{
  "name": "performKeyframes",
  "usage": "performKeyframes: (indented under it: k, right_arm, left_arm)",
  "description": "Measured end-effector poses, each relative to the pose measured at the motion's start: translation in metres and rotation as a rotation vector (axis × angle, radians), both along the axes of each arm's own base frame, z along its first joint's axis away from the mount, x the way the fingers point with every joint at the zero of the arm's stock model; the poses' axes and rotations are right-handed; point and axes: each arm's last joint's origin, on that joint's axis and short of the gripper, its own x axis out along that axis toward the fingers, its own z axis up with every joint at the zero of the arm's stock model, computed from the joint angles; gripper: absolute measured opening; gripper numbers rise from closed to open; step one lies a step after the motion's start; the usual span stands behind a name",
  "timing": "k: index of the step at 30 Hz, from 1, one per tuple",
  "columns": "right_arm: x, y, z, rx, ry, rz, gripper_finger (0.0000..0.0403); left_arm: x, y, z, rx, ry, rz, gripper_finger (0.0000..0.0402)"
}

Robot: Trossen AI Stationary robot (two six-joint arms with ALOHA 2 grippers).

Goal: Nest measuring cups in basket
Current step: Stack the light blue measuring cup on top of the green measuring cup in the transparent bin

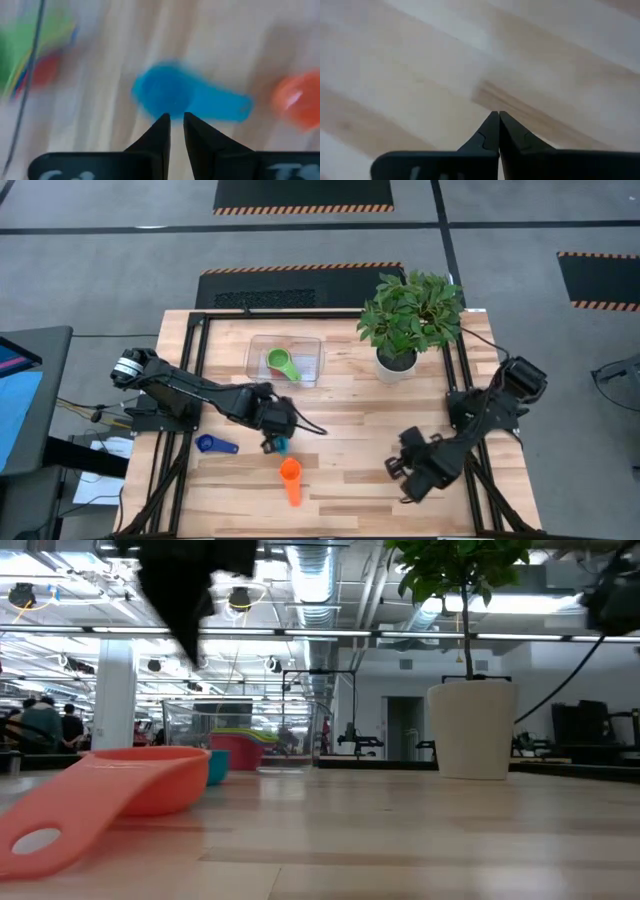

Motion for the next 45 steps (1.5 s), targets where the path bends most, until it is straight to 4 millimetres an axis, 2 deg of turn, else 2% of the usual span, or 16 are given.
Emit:
performKeyframes:
  k: [4,6,8,11,14,18,21,23,28,34,39,41,45]
  right_arm:
    - [-0.024,0.003,0.002,-0.063,0.000,-0.186,0.0016]
    - [-0.034,0.006,0.003,-0.081,-0.006,-0.227,0.0013]
    - [-0.039,0.007,0.007,-0.066,0.012,-0.215,0.0012]
    - [-0.041,0.004,0.014,-0.061,0.008,-0.208,0.0018]
    - [-0.042,-0.003,0.024,-0.050,-0.006,-0.219,0.0025]
    - [-0.045,-0.010,0.031,-0.096,-0.007,-0.200,0.0026]
    - [-0.047,-0.013,0.034,-0.121,-0.010,-0.189,0.0020]
    - [-0.047,-0.014,0.035,-0.129,-0.009,-0.187,0.0017]
    - [-0.048,-0.014,0.035,-0.134,-0.005,-0.184,0.0021]
    - [-0.048,-0.014,0.036,-0.137,-0.003,-0.182,0.0027]
    - [-0.048,-0.014,0.035,-0.137,-0.004,-0.183,0.0020]
    - [-0.048,-0.014,0.036,-0.138,-0.002,-0.182,0.0018]
    - [-0.049,-0.014,0.035,-0.136,-0.004,-0.179,0.0019]
  left_arm:
    - [-0.018,-0.009,-0.005,0.029,0.122,0.024,0.0042]
    - [-0.027,-0.018,-0.017,-0.028,0.139,0.003,0.0034]
    - [-0.035,-0.024,-0.035,-0.126,0.108,0.027,0.0019]
    - [-0.040,-0.024,-0.057,-0.245,-0.030,0.139,0.0004]
    - [-0.038,-0.014,-0.052,-0.311,-0.158,0.253,0.0012]
    - [-0.042,0.001,-0.035,-0.246,-0.265,0.332,0.0027]
    - [-0.047,0.015,-0.034,-0.197,-0.218,0.379,0.0042]
    - [-0.042,0.023,-0.038,-0.212,-0.203,0.395,0.0056]
    - [-0.024,0.037,-0.048,-0.215,-0.211,0.253,0.0095]
    - [-0.018,0.051,-0.053,-0.139,-0.183,0.075,0.0132]
    - [-0.015,0.053,-0.059,-0.074,-0.141,-0.106,0.0140]
    - [-0.008,0.052,-0.063,-0.053,-0.151,-0.164,0.0141]
    - [-0.005,0.056,-0.073,0.011,-0.120,-0.157,0.0141]
